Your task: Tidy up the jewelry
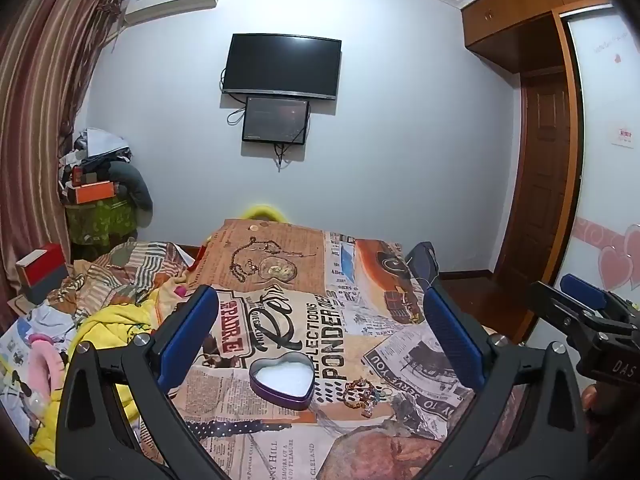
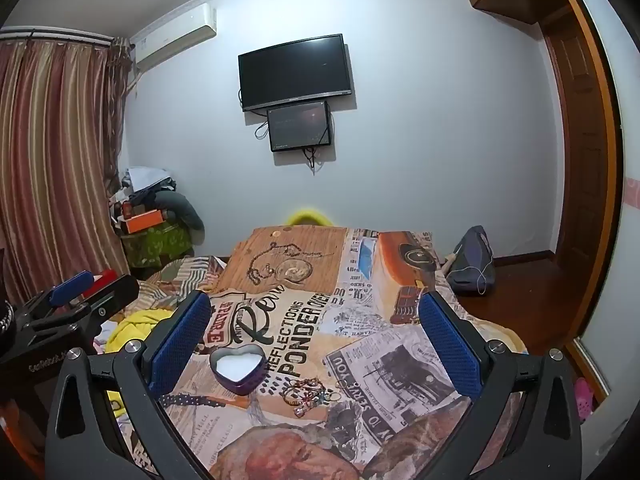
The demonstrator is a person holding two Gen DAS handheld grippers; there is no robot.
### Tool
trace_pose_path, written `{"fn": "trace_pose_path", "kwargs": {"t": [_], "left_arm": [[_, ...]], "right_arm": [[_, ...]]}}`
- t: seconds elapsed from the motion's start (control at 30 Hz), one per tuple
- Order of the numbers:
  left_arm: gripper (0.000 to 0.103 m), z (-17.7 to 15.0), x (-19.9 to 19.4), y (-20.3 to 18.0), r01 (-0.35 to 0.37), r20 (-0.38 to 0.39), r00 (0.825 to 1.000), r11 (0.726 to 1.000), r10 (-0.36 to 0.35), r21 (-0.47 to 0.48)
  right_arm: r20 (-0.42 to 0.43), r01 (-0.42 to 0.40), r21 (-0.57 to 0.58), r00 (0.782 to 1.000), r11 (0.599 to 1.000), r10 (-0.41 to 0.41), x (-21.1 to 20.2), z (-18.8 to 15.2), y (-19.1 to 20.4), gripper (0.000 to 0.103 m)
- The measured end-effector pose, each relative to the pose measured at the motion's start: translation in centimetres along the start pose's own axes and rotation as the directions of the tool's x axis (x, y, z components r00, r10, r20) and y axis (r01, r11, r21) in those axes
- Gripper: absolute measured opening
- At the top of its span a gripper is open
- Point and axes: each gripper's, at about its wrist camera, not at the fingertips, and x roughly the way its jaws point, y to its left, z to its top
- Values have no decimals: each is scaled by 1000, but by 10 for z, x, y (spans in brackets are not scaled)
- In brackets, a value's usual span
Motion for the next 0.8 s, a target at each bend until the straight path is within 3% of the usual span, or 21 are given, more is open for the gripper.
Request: {"fn": "trace_pose_path", "kwargs": {"t": [0.8], "left_arm": [[103, -4, 7, 6, 4, -29, 1000, 1000, -4, -19]], "right_arm": [[-9, 0, -1, 1000, 1000, 0, 4, -3, 1, 103]]}}
